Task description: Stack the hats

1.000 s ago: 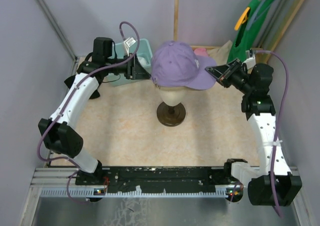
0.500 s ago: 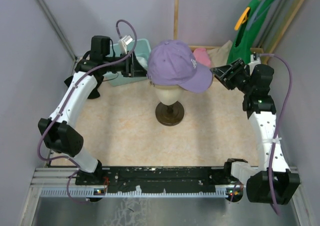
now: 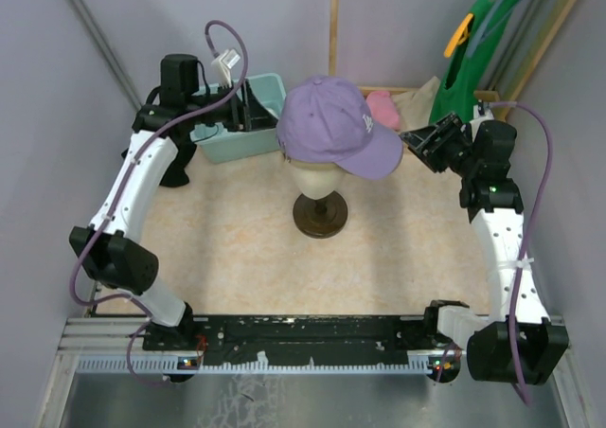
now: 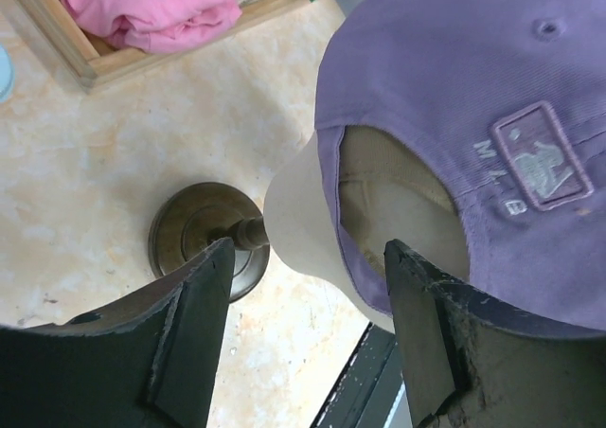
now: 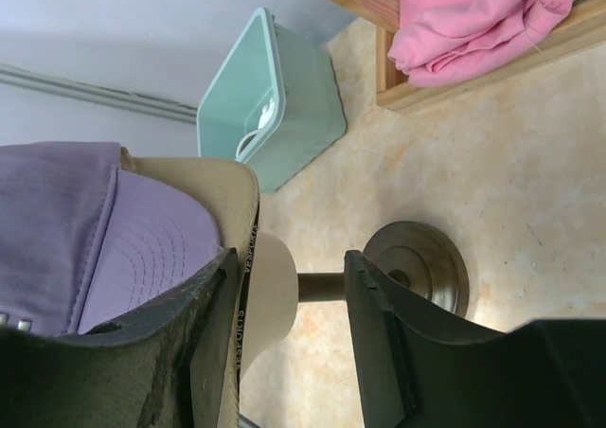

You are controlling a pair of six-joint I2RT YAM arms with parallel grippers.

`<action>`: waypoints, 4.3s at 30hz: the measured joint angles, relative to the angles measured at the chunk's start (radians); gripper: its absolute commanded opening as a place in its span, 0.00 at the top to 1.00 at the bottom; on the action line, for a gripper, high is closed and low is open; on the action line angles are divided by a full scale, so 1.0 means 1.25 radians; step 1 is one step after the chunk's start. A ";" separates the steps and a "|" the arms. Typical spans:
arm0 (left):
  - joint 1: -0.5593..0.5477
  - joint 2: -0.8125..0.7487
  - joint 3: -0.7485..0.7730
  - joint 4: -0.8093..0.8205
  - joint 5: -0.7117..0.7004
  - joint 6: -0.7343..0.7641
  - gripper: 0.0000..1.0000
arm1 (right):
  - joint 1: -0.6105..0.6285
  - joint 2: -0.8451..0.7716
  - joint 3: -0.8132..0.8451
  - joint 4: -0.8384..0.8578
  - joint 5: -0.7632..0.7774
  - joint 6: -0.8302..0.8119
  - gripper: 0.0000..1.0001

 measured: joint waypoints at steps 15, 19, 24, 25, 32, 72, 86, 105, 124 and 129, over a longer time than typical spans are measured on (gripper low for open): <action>0.122 -0.095 -0.108 0.067 -0.182 -0.084 0.23 | 0.000 0.000 0.000 -0.004 0.006 -0.011 0.26; 0.186 -0.099 -0.190 0.104 -0.305 -0.104 0.19 | 0.000 0.000 -0.001 -0.006 0.013 -0.023 0.15; 0.247 -0.082 -0.248 0.122 -0.438 -0.128 0.15 | 0.000 0.000 -0.012 -0.003 0.015 -0.028 0.11; 0.263 -0.080 -0.262 0.130 -0.459 -0.137 0.14 | -0.001 0.000 -0.018 0.001 0.014 -0.027 0.10; 0.423 -0.062 -0.359 0.175 -0.522 -0.215 0.01 | -0.004 -0.016 -0.054 0.033 0.012 -0.020 0.04; 0.490 0.372 -0.112 0.156 -0.638 -0.229 0.79 | -0.047 0.042 -0.061 0.038 0.030 -0.008 0.01; 0.493 0.257 -0.159 0.153 -0.504 -0.183 1.00 | -0.064 0.106 0.153 -0.033 0.091 -0.099 0.01; 0.488 -0.142 -0.199 0.223 -0.159 -0.290 1.00 | 0.006 0.288 0.516 0.235 -0.127 0.070 0.03; 0.193 -0.056 0.240 0.216 0.189 -0.400 1.00 | 0.182 0.366 0.863 0.038 -0.388 0.165 0.05; 0.131 -0.004 0.297 0.214 0.196 -0.409 1.00 | 0.239 0.408 0.909 -0.069 -0.372 0.117 0.06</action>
